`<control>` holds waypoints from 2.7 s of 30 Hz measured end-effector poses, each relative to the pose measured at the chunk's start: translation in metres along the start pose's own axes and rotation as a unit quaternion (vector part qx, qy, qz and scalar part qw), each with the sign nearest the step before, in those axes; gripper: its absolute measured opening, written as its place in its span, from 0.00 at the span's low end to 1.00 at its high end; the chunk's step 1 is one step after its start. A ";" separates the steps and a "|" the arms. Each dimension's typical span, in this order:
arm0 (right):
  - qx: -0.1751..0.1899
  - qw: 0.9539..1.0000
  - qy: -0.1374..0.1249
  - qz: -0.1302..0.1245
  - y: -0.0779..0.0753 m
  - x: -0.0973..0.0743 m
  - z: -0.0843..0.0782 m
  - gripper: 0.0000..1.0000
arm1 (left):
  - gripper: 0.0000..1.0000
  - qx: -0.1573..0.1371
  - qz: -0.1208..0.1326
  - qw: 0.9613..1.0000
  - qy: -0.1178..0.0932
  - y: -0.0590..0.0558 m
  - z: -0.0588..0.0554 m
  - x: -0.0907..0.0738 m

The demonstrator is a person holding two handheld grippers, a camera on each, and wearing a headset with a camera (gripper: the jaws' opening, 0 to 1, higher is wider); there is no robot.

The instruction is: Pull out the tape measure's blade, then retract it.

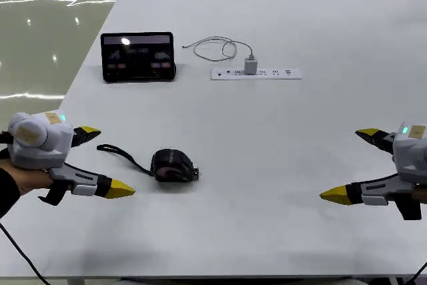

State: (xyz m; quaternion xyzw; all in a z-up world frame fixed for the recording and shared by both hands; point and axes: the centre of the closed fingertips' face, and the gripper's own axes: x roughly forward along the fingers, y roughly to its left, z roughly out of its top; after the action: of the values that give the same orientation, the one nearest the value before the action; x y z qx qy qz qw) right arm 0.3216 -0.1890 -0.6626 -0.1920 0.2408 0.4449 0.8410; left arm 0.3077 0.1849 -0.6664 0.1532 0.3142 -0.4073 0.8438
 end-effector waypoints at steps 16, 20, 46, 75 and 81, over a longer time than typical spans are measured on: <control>-0.047 0.997 0.012 0.055 0.025 0.049 0.016 1.00 | 0.97 0.125 -0.074 0.983 0.112 -0.003 -0.009 0.062; -0.053 0.996 0.016 0.067 0.029 0.064 0.020 1.00 | 0.94 0.122 -0.088 0.981 0.123 -0.004 -0.008 0.076; -0.076 0.985 0.025 0.151 0.067 0.144 0.046 1.00 | 0.41 0.244 -0.140 0.938 0.202 -0.018 -0.013 0.129; -0.100 0.966 0.047 0.233 0.129 0.232 0.049 0.55 | 0.32 0.240 -0.143 0.942 0.187 -0.018 -0.015 0.134; -0.119 0.962 0.064 0.238 0.132 0.242 0.046 0.43 | 0.32 0.234 -0.147 0.943 0.187 -0.018 -0.015 0.134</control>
State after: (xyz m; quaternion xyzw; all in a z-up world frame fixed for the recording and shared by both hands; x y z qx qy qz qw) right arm 0.3398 0.0645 -0.7788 -0.2557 0.2779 0.6445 0.6648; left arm 0.3504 0.1023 -0.7652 0.3720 0.3807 -0.5531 0.6409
